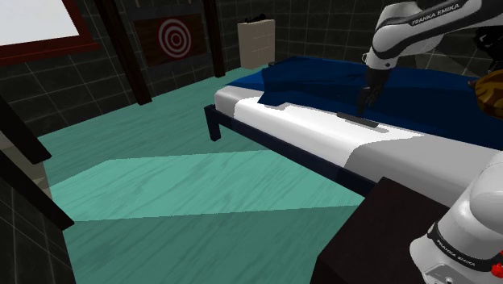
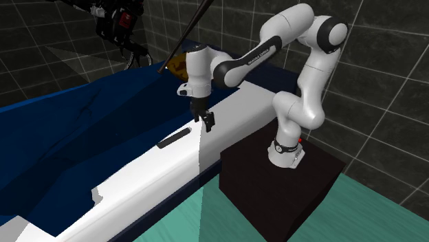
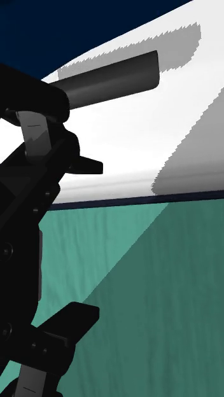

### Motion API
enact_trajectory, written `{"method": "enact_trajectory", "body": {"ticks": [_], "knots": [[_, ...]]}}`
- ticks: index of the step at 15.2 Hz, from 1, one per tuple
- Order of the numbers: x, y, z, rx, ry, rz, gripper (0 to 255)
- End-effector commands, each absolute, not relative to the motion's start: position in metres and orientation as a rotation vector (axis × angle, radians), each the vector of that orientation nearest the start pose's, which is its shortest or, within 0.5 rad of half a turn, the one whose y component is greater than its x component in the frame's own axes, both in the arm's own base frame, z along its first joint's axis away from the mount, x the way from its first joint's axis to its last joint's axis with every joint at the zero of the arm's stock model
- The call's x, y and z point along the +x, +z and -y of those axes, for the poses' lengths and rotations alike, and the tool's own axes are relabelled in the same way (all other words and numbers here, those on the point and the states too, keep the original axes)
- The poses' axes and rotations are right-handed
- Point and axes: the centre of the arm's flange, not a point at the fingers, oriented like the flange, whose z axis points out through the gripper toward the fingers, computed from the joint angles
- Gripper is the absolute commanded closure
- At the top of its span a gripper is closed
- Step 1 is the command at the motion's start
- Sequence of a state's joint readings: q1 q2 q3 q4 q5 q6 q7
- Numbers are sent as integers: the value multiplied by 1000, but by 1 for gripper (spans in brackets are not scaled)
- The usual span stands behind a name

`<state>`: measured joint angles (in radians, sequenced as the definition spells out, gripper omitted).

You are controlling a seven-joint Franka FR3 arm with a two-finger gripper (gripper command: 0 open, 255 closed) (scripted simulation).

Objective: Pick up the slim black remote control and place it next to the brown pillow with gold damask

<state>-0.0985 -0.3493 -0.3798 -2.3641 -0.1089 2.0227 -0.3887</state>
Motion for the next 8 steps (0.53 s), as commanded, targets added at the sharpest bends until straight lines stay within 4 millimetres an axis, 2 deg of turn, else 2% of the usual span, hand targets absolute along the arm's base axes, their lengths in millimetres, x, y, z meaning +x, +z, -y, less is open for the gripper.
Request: {"method": "enact_trajectory", "body": {"ticks": [1, 8], "knots": [[395, 438, 239, -3104, 0, -20, 0], [423, 395, 319, -3081, 9, 4, 0]]}}
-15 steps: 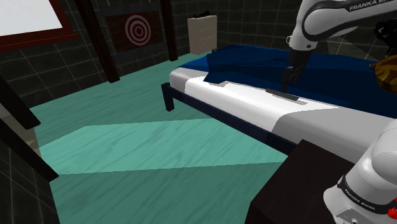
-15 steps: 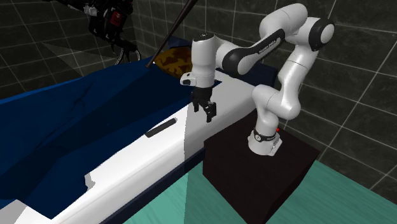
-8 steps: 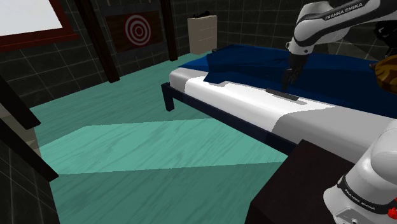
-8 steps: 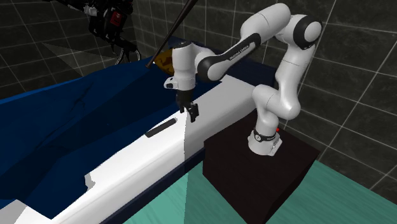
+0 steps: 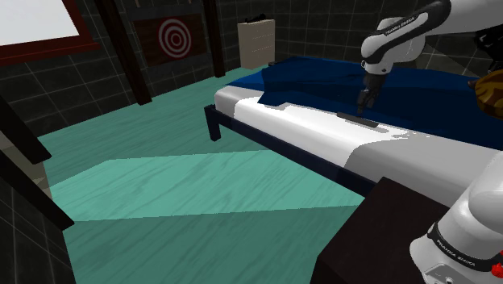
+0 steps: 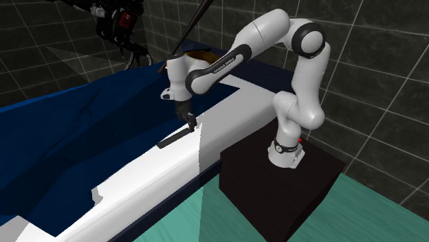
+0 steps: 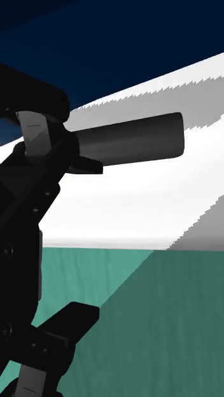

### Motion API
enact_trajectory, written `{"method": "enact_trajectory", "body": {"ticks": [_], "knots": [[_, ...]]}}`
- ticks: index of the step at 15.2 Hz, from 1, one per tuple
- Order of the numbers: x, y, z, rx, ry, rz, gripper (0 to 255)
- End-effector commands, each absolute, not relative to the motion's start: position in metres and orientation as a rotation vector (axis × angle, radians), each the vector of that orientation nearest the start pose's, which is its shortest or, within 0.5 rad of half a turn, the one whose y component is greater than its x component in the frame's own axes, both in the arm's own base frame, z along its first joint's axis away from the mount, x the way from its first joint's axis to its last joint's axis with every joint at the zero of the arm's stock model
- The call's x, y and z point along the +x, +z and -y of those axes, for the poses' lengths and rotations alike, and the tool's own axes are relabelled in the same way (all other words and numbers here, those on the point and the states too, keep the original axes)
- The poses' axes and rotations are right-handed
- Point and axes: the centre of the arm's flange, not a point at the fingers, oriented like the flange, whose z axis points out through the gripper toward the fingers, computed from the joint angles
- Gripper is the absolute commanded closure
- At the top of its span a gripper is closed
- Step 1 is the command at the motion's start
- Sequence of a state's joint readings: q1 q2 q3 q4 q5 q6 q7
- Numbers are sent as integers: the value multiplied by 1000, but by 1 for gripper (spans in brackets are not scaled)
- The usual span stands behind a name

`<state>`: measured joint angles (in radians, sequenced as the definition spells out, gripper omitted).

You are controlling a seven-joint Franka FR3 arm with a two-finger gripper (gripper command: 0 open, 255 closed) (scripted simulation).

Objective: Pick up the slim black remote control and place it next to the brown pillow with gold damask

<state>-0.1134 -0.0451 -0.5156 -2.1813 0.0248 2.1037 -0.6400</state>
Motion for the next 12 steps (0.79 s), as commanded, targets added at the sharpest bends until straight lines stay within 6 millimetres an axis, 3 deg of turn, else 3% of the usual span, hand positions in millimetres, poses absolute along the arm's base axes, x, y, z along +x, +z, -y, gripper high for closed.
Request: {"method": "enact_trajectory", "body": {"ticks": [1, 6, 12], "knots": [[428, 389, 330, -3078, 10, 8, 0], [449, 356, 387, -3061, 16, 25, 0], [450, 328, 388, -3060, 16, 26, 0]]}}
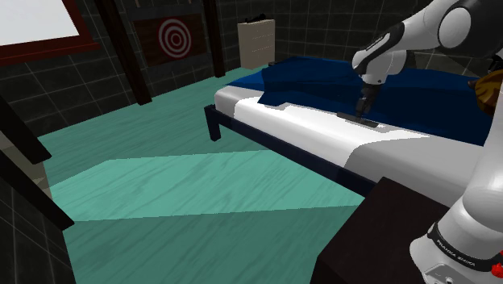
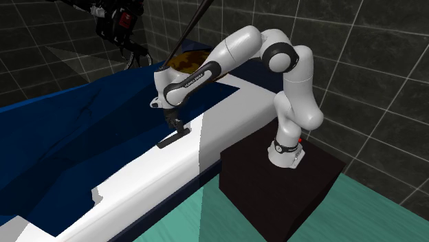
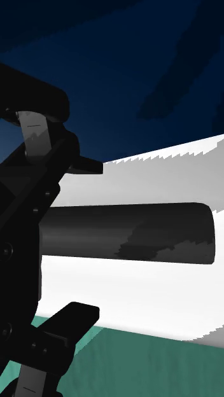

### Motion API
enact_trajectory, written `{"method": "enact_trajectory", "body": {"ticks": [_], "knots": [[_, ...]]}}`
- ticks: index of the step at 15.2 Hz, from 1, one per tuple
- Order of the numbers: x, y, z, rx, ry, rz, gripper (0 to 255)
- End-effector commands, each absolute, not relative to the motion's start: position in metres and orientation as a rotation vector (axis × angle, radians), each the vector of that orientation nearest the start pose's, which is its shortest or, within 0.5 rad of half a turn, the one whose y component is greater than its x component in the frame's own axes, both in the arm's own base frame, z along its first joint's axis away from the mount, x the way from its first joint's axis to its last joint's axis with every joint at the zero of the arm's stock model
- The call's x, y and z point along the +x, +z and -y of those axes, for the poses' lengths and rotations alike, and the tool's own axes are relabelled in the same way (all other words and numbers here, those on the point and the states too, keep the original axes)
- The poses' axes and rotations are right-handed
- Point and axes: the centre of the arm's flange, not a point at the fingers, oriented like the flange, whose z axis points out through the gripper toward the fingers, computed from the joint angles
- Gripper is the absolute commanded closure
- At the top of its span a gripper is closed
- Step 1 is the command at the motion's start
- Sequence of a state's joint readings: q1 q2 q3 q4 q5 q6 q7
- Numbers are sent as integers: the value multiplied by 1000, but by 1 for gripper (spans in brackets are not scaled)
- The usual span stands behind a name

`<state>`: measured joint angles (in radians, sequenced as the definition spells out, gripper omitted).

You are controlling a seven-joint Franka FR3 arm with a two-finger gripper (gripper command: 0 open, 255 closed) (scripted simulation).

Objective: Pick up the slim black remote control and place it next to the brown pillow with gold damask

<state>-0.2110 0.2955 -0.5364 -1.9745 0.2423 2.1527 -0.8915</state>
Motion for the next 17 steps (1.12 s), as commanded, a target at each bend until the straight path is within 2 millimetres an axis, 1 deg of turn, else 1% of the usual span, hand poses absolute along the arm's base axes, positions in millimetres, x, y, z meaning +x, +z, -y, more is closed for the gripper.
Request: {"method": "enact_trajectory", "body": {"ticks": [1, 2, 10, 11, 17], "knots": [[450, 323, 387, -3060, 16, 26, 0], [449, 315, 387, -3060, 16, 26, 0], [449, 315, 387, -3060, 16, 26, 0], [449, 315, 387, -3060, 16, 26, 255], [449, 315, 387, -3060, 16, 26, 255]]}}
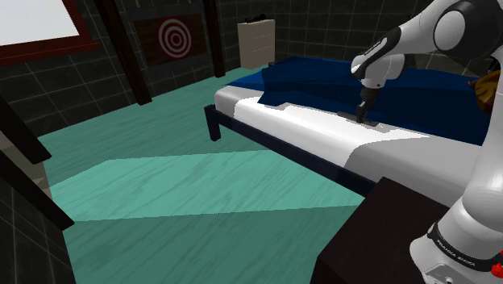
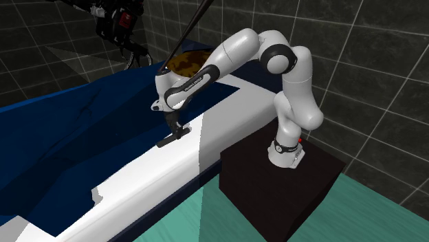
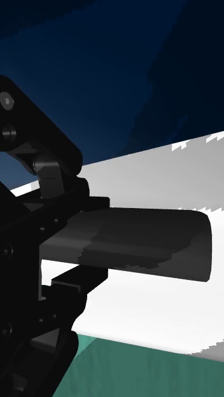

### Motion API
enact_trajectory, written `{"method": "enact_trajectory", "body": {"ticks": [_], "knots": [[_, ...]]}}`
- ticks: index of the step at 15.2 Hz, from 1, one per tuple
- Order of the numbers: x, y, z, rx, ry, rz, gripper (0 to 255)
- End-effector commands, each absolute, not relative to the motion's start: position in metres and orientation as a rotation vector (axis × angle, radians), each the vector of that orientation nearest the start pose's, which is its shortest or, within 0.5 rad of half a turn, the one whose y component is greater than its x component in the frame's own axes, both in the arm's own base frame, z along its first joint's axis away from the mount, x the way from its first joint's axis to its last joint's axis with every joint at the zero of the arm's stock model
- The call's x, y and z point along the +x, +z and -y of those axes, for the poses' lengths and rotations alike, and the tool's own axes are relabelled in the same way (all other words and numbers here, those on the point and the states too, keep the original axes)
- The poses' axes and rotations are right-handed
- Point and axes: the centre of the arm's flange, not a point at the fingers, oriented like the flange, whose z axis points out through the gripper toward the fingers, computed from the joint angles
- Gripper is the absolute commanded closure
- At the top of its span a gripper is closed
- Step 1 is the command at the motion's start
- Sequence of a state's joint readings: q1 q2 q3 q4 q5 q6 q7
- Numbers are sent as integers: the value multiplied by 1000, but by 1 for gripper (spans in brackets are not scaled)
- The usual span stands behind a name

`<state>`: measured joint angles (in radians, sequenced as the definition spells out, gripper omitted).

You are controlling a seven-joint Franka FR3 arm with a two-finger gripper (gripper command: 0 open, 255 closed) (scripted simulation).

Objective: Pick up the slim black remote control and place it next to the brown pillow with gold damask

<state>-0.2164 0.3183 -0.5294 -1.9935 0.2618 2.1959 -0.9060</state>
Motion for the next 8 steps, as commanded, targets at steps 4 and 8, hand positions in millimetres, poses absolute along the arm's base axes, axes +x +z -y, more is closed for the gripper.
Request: {"method": "enact_trajectory", "body": {"ticks": [4, 8], "knots": [[449, 320, 387, -3060, 16, 26, 255], [449, 341, 387, -3060, 16, 26, 255]]}}
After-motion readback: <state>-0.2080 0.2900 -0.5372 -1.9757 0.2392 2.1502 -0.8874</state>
